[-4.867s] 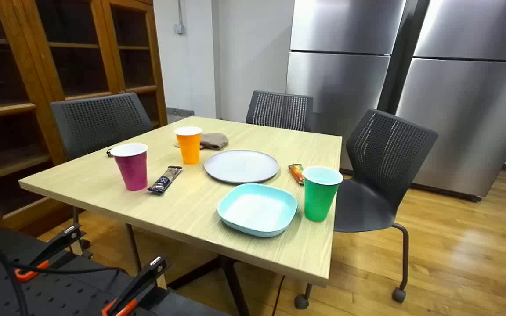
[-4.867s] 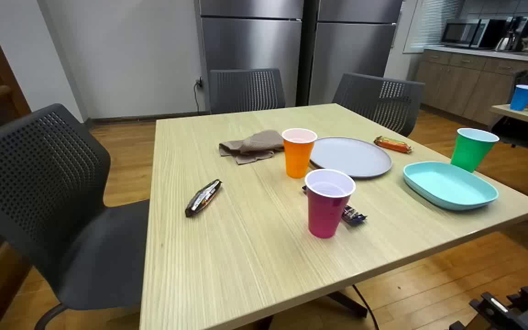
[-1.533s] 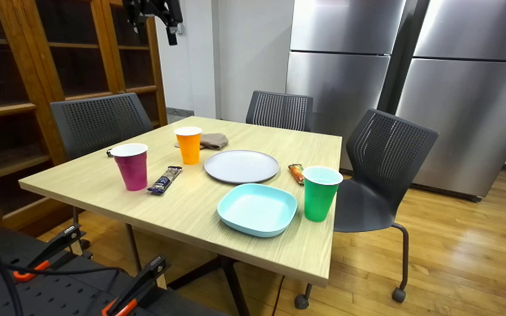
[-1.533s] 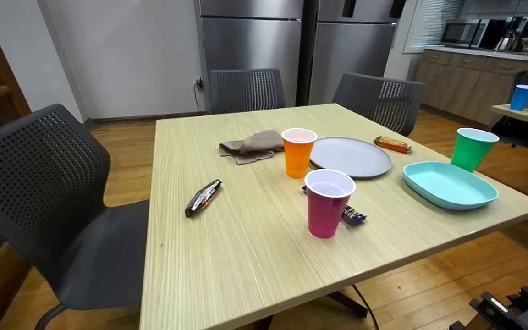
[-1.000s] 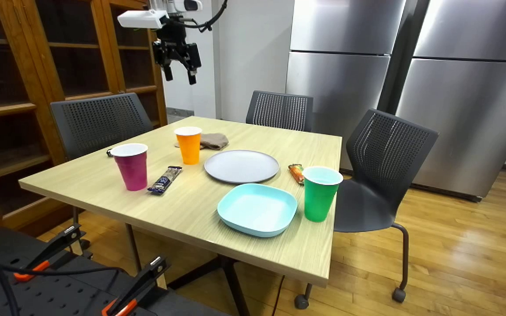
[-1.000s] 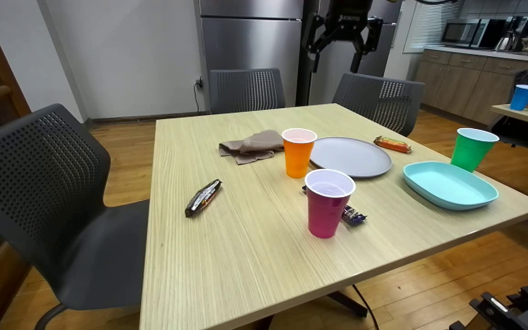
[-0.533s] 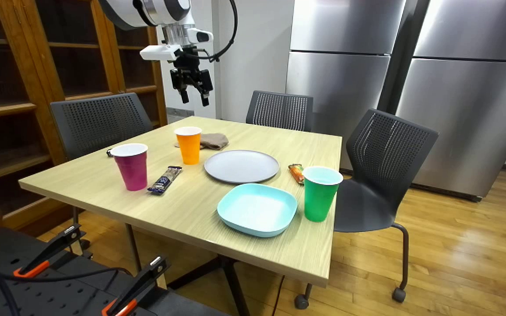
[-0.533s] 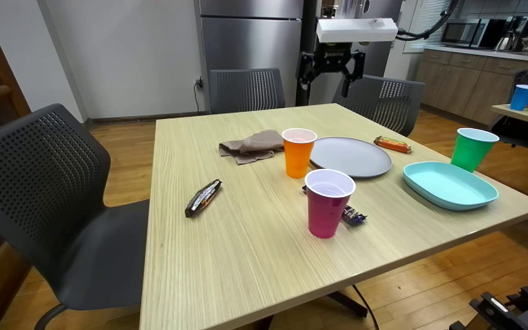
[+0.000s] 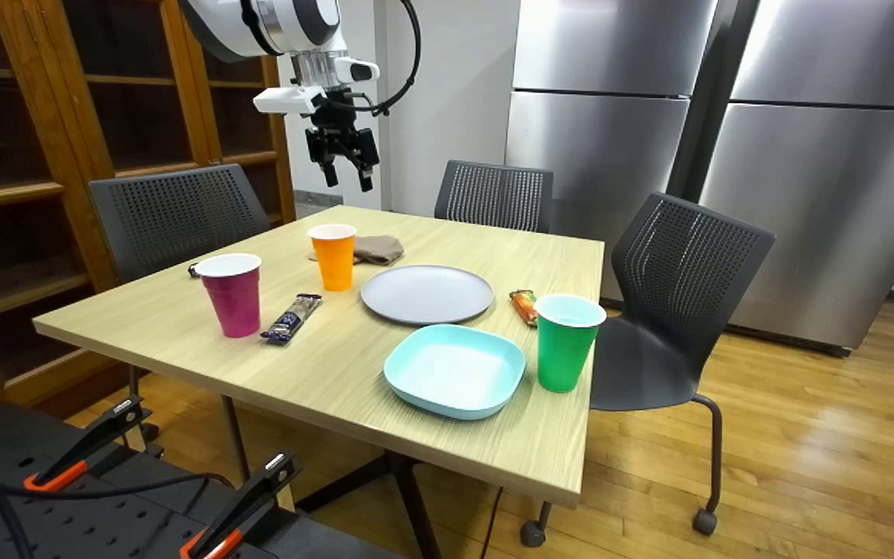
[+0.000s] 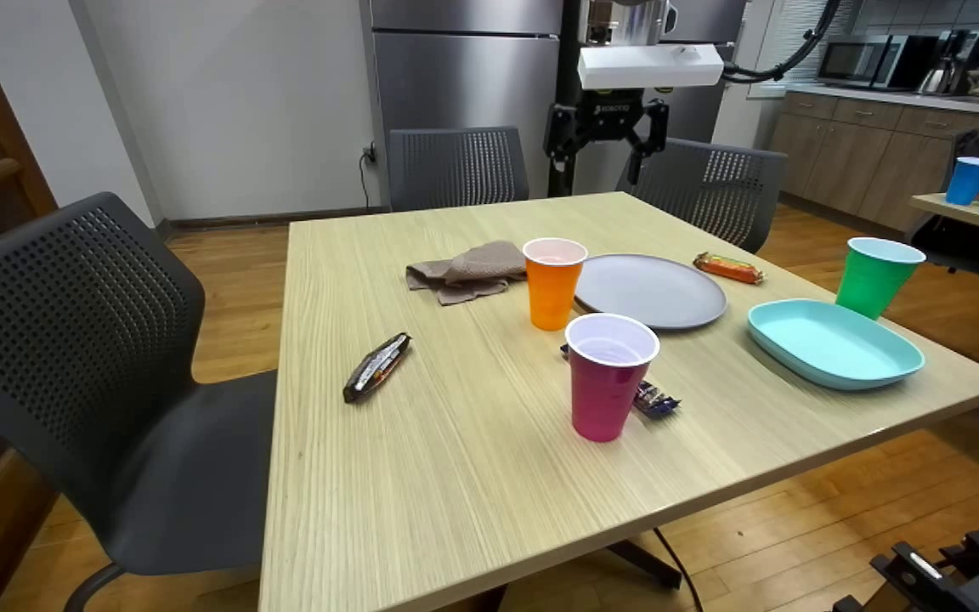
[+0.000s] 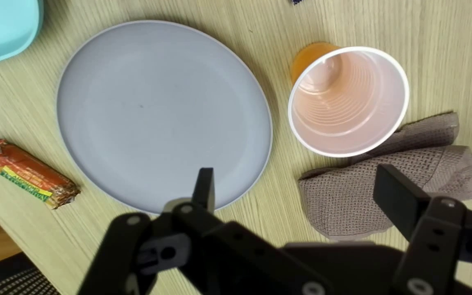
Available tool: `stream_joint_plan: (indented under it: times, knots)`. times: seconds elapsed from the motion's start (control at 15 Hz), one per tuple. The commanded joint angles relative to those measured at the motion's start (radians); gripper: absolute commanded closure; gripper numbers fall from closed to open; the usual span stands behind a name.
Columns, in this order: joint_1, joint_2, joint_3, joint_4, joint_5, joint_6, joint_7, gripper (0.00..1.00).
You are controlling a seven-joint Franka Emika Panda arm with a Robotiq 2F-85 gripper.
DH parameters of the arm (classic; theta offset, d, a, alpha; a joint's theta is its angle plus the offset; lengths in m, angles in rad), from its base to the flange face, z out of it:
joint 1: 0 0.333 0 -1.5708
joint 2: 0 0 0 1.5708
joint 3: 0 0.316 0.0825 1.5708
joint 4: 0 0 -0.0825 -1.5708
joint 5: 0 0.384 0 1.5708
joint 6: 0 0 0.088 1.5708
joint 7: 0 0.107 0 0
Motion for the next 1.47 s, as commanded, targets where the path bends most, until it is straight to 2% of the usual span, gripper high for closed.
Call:
stream_joint_plan:
  times: [0.0,1.0,1.4]
  knots:
    - [0.011,0.0,-0.013,0.001,0.008,-0.002,-0.006,0.0]
    - [0.012,0.004,-0.014,0.004,0.005,0.003,-0.005,0.0]
    - [0.0,0.041,0.001,0.017,0.03,0.009,-0.06,0.0]
